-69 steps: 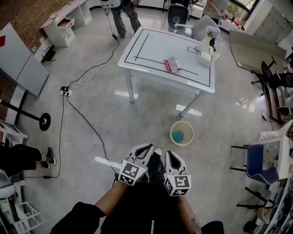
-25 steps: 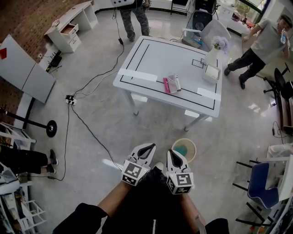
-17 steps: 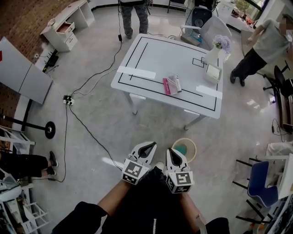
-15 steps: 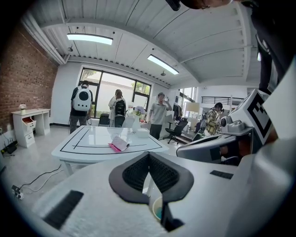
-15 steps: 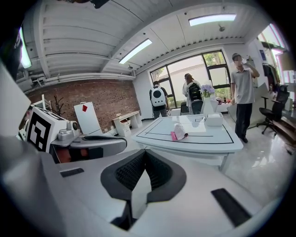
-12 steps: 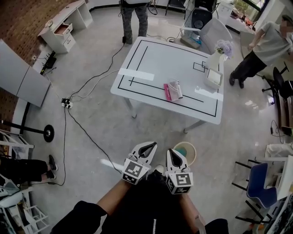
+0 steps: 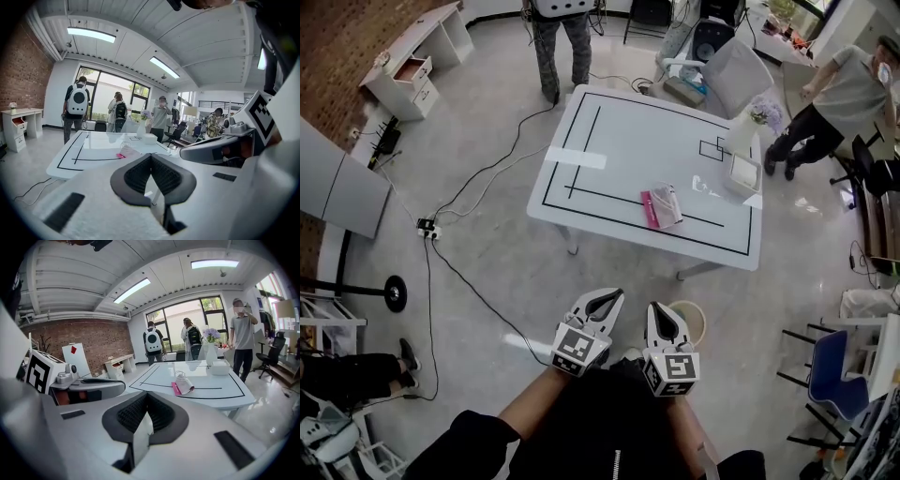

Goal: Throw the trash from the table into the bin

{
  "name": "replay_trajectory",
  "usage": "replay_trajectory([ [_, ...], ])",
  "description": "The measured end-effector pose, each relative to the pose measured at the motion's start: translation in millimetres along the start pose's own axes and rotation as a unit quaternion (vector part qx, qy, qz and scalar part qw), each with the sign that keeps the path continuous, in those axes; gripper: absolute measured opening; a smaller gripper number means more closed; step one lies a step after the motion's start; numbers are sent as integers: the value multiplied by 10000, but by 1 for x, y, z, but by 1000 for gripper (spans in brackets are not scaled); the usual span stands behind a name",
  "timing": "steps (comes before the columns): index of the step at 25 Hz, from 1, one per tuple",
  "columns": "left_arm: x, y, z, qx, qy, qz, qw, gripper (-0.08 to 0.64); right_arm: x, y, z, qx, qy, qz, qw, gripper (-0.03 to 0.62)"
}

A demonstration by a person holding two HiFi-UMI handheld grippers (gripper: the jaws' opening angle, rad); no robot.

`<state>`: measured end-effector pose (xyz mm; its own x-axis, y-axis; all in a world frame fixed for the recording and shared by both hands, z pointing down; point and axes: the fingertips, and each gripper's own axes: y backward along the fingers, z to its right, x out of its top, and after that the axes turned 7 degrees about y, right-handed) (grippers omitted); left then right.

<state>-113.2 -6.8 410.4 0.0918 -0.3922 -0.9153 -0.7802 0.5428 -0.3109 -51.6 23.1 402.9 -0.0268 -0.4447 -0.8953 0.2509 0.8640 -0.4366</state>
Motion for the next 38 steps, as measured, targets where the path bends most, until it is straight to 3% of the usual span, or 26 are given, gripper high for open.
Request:
replay_trajectory([
  [8, 15, -14, -33, -211, -192, -6, 9996, 8, 17, -34, 3, -277, -20, 70, 9996, 9],
  [12, 22, -30, -38, -290, 173, 24, 9994, 8, 24, -51, 18, -340, -66, 95, 9994, 8],
  [15, 26, -51, -44, -288, 172, 15, 9994, 8, 28, -68, 34, -311, -80, 94, 9994, 8],
  [18, 35, -71, -50, -183, 272, 52, 9995, 8, 32, -84, 51, -221, -89, 72, 9997, 8],
  [27, 57, -123, -77, 159, -3, -33, 9999, 8, 54, -129, 97, 150, 16, 55, 9999, 9],
  [32, 71, -142, -85, 473, 171, 85, 9987, 8, 58, -146, 118, 302, 24, 51, 9995, 9],
  [38, 75, -162, -86, 521, 222, -8, 9984, 8, 58, -160, 143, 247, 101, -87, 9996, 9],
])
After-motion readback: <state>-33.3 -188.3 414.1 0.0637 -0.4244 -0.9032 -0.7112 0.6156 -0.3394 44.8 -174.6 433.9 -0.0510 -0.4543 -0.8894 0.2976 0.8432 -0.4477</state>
